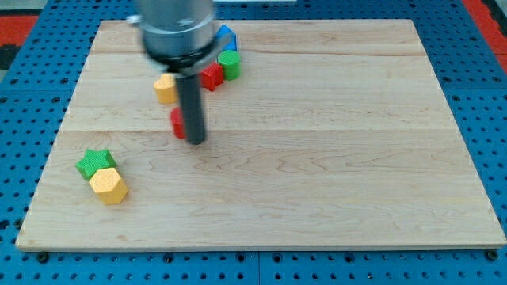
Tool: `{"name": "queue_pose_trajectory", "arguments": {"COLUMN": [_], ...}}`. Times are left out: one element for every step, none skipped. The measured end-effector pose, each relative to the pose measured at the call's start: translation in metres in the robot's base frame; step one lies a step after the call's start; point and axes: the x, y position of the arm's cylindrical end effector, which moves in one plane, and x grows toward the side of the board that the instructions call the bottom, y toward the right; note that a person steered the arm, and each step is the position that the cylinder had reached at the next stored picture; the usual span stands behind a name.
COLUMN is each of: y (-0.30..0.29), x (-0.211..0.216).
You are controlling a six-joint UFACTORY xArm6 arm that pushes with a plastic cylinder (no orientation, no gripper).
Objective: Move the red circle slightly down
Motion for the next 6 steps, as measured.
{"name": "queue_pose_trajectory", "arguments": {"y": [0.050, 0.050, -0.006, -0.029, -0.059, -0.065], "x": [-0.042, -0.065, -0.048, -0.076, -0.021, -0.036]}}
